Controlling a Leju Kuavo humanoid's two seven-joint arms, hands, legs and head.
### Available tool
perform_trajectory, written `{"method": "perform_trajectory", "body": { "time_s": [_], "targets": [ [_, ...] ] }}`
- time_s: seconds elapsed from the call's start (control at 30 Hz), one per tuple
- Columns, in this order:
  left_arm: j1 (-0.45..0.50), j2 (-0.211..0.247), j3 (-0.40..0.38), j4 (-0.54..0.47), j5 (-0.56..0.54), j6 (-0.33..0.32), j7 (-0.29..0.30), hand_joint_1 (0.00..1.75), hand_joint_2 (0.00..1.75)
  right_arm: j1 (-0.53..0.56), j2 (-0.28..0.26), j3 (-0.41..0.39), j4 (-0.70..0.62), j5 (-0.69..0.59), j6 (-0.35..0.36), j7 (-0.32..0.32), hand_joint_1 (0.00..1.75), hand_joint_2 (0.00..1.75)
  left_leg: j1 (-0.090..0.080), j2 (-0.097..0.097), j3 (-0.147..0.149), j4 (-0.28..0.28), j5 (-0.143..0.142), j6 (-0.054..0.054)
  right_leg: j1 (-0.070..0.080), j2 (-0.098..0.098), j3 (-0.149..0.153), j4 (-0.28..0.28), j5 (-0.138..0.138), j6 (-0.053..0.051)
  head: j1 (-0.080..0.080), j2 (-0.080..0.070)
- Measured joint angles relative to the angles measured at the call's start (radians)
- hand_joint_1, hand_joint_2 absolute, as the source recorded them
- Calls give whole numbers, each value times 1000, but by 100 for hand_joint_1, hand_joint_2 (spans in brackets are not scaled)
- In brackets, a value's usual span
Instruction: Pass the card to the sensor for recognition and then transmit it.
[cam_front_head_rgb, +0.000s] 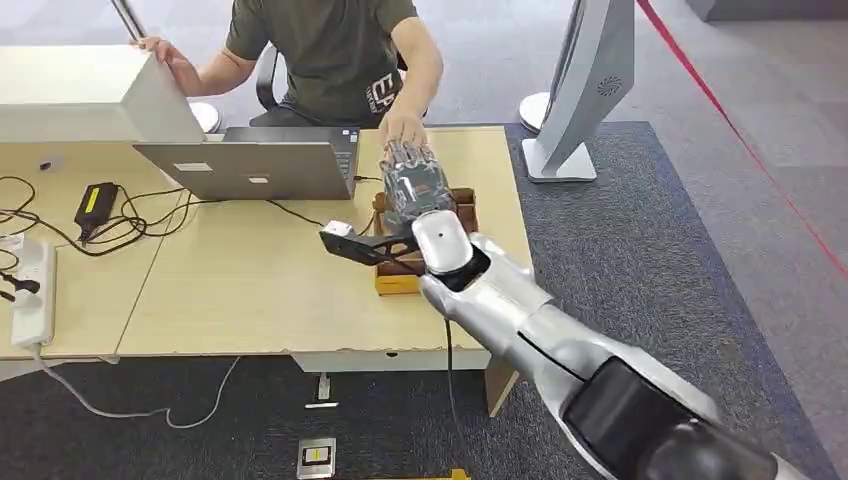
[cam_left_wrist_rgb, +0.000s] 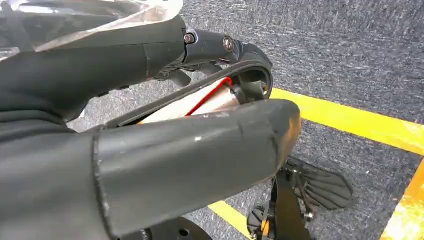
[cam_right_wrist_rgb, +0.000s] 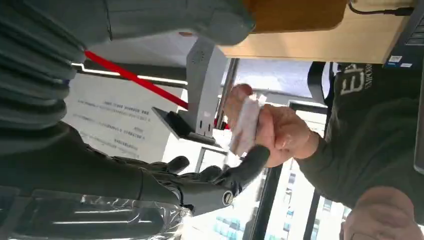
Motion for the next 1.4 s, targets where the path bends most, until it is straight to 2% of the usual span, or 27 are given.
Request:
{"method": "perform_trajectory", "body": {
  "time_s": [0.2, 0.37, 0.63, 0.8, 0.9, 0.97, 1.23, 1.3, 1.4],
  "targets": [
    [1, 0, 0, 0, 10, 0, -4, 0, 0, 20, -18, -10, -36, 16, -1, -13, 0, 0, 0, 0, 0, 0, 0, 0, 0, 0, 0, 0, 0, 0, 0, 0],
    [2, 0, 0, 0, 5, -3, 0, 0, 0, 26, -64, -43, -92, 41, 26, 2, 0, 0, 0, 0, 0, 0, 0, 0, 0, 0, 0, 0, 0, 0, 0, 0],
    [2, 0, 0, 0, -16, -17, -42, 0, 0, 62, -159, -108, -208, 42, 39, 19, 0, 0, 0, 0, 1, 1, 0, 0, 0, 0, 0, -1, 0, 0, 0, 0],
    [4, 1, 0, 0, -26, -18, -32, 0, 0, 163, -253, -187, -378, -19, 30, 22, 0, 0, 0, 0, 1, 1, -1, 0, 0, 0, 1, -1, 0, 0, 1, 0],
    [5, 2, 0, 1, -35, -16, -11, 0, 0, 270, -288, -267, -500, -252, -25, 21, 0, 0, 0, 0, 1, 1, -1, 1, 0, 0, 1, -2, 0, 0, 1, 0],
    [5, 3, 0, 2, -36, -16, -7, 0, 0, 353, -312, -327, -596, -335, -57, 16, 0, 0, 0, -1, 0, 1, -1, 1, 0, 0, 1, -2, 0, 0, 0, 0],
    [5, 3, 0, 2, -35, -16, -7, 0, 0, 359, -313, -330, -601, -334, -58, 16, 0, 0, 0, 0, 0, 1, -1, 0, 0, 0, 1, -2, 0, 0, 0, 0],
    [6, 4, 0, 3, -23, -15, -25, 0, 0, 430, -343, -362, -687, -321, -55, 15, 0, 0, 0, 0, 1, 1, -2, 1, 0, 0, 1, -2, 0, 0, -1, 0],
    [5, 7, 0, 5, -15, -6, -48, 0, 0, 618, -460, -428, -955, -341, -27, 40, 0, 0, 0, 0, 1, 1, -2, 1, 0, 1, 1, -2, -1, 0, 0, 0]
  ]
}}
